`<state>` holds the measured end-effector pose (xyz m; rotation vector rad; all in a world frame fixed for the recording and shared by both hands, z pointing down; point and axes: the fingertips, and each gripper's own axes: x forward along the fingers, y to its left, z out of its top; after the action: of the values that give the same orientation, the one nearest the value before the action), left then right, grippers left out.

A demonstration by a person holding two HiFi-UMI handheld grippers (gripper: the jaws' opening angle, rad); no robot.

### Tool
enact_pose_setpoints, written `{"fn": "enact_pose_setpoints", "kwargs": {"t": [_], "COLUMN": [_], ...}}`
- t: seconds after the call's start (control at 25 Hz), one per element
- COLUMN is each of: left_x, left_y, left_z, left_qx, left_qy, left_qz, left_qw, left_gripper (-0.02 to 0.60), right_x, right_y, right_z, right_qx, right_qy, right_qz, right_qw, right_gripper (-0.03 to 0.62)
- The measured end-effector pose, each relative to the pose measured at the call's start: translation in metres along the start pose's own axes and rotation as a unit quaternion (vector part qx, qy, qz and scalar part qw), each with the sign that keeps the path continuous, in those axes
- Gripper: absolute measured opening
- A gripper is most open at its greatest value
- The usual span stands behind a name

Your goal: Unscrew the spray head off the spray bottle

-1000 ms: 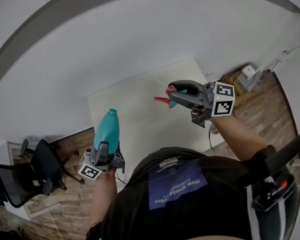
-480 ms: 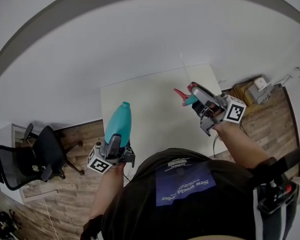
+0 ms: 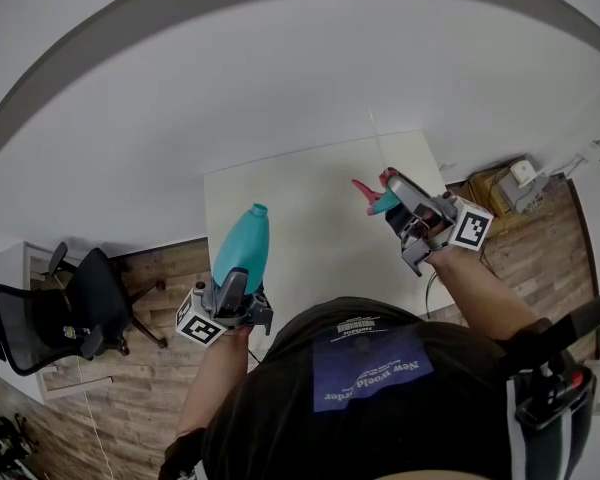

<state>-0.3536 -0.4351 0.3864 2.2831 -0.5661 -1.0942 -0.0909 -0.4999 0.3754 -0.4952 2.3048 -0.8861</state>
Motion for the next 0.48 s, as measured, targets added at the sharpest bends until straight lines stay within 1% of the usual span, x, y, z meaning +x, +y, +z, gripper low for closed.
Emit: {"fn": "enact_pose_setpoints", "kwargs": {"t": [0.48], "left_x": [0.0011], "left_y": [-0.0008], "left_z": [-0.002], "left_qx": [0.002], "left_qy": [0.005], "left_qz": [0.0], "left_qw": [1.0], "left_gripper": [0.515], "right_x": [0.0009], "right_y": [0.0027], "right_z": [-0.0006], "right_qx": [0.001], "right_qy": [0.005], "right_qz": [0.007], "right_qw": [1.0], "right_gripper": [0.127]}}
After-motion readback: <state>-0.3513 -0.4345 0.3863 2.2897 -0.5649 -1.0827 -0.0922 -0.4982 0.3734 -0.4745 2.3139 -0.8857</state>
